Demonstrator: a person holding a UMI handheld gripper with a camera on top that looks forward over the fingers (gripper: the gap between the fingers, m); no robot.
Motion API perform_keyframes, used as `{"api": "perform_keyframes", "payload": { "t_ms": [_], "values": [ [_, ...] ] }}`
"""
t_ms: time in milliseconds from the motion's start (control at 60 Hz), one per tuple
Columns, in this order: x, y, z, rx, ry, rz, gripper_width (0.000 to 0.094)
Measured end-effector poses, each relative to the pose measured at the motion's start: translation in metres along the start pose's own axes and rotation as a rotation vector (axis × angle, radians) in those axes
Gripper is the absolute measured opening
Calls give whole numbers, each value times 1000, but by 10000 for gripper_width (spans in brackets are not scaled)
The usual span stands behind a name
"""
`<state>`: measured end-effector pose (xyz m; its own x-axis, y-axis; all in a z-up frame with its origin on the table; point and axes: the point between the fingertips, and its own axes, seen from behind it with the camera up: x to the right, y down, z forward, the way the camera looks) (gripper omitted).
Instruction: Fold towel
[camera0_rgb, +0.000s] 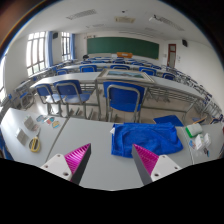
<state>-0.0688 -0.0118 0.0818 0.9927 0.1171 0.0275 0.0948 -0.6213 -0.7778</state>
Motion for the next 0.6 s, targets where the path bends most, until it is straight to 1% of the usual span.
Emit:
{"api": "perform_keyframes", "payload": {
  "t_ms": [83,183,317,350,417,467,517,567,600],
  "values": [
    [22,-3,53,-21,9,2,849],
    [37,-2,100,-42,11,4,849],
    [46,8,140,-79,9,7,847],
    [50,7,145,-69,22,0,840],
    [51,5,148,-39,26,-26,768],
    [49,5,148,-33,22,-36,694],
    [42,5,148,-26,-1,-72,563],
    [34,4,151,-28,-20,-88,399],
    [33,4,152,-35,-24,-94,334]
  ]
}}
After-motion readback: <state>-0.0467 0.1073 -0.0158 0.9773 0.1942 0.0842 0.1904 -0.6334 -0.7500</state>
